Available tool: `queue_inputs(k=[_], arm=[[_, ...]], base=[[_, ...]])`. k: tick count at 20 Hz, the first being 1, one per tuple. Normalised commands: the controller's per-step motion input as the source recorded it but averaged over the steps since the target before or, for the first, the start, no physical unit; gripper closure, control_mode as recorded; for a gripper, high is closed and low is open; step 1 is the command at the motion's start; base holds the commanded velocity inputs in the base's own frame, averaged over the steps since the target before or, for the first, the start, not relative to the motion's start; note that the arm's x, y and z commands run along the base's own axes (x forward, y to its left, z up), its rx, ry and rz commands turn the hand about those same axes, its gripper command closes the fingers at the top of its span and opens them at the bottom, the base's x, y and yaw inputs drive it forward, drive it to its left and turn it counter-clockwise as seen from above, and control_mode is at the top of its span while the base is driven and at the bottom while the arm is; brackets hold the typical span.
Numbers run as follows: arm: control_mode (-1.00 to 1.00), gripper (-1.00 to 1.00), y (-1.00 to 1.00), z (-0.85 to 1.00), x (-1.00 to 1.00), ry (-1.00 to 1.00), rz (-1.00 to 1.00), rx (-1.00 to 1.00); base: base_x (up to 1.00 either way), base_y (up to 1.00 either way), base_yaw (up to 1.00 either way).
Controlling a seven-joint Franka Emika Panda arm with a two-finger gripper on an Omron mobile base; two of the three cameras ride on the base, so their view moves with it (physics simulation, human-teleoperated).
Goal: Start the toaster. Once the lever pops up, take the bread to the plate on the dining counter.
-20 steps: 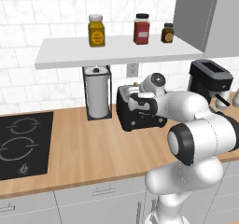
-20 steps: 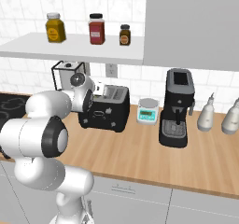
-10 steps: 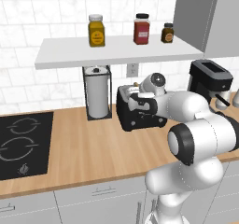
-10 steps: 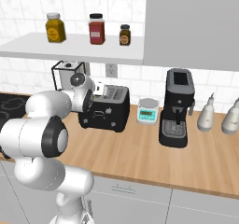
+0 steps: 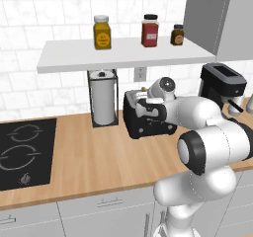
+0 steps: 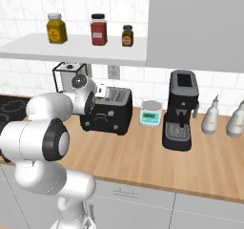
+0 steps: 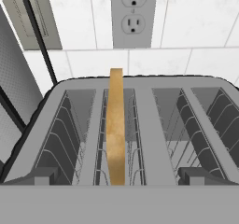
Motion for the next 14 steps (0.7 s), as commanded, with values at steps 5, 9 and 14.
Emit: queue_inputs(k=[5, 9, 14], arm=[[-1.0, -1.0, 0.0, 0.0, 0.0, 0.0, 0.0, 0.0], [-1.0, -1.0, 0.0, 0.0, 0.0, 0.0, 0.0, 0.0], [-1.0, -1.0, 0.0, 0.0, 0.0, 0.0, 0.0, 0.0]], base=[[0.0, 0.0, 0.0], [0.0, 0.0, 0.0], [0.0, 0.0, 0.0]])
